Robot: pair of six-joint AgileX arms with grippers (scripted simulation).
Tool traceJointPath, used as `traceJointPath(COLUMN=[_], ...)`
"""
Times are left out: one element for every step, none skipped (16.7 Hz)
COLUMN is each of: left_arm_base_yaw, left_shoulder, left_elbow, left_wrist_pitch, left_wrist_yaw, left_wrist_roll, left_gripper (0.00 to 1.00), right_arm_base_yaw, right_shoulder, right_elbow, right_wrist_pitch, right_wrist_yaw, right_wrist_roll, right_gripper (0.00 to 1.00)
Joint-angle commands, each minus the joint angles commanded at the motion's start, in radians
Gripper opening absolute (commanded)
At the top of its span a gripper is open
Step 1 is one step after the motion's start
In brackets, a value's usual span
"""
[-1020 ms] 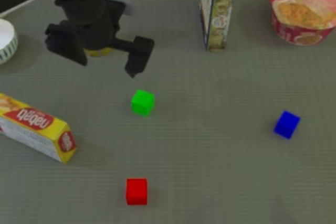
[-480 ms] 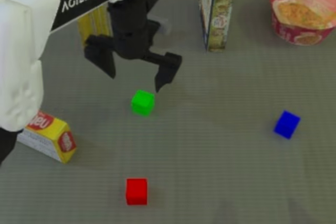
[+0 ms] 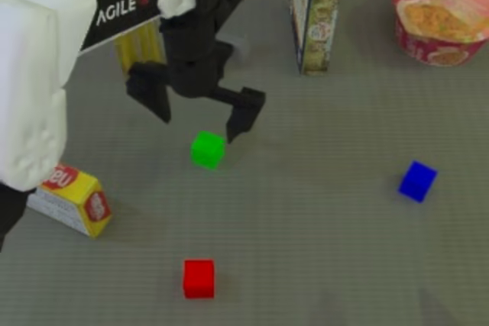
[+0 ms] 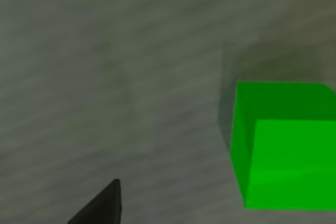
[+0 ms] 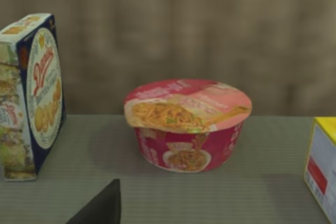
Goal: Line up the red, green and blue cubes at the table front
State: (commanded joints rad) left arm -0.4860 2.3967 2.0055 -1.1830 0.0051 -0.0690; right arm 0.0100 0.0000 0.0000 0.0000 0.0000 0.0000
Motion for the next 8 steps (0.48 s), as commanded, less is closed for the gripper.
traceJointPath(left_arm_base_yaw=[0.000, 0.000, -0.001, -0.001, -0.001, -0.001, -0.001, -0.001], left_shoulder=[0.011, 0.023, 0.035, 0.045, 0.052, 0.056, 0.056, 0.056], left_elbow=[-0.027, -0.056, -0.083, -0.105, -0.120, -0.126, -0.126, -0.126], left_wrist_pitch=[0.045, 0.092, 0.132, 0.160, 0.178, 0.186, 0.186, 0.186], left_wrist_yaw=[0.000, 0.000, 0.000, 0.001, 0.001, 0.001, 0.001, 0.001], left_wrist_roll=[0.000, 0.000, -0.001, -0.001, -0.001, -0.001, -0.001, -0.001], left_gripper=[1.00, 1.00, 1.00, 1.00, 1.00, 1.00, 1.00, 1.00], right_arm_base_yaw=[0.000, 0.000, 0.000, 0.000, 0.000, 0.000, 0.000, 0.000], right_shoulder=[0.000, 0.000, 0.000, 0.000, 0.000, 0.000, 0.000, 0.000], right_elbow=[0.000, 0.000, 0.000, 0.000, 0.000, 0.000, 0.000, 0.000], right_wrist_pitch=[0.000, 0.000, 0.000, 0.000, 0.000, 0.000, 0.000, 0.000], right_wrist_yaw=[0.000, 0.000, 0.000, 0.000, 0.000, 0.000, 0.000, 0.000], right_wrist_roll=[0.000, 0.000, 0.000, 0.000, 0.000, 0.000, 0.000, 0.000], right_gripper=[1.00, 1.00, 1.00, 1.00, 1.00, 1.00, 1.00, 1.00])
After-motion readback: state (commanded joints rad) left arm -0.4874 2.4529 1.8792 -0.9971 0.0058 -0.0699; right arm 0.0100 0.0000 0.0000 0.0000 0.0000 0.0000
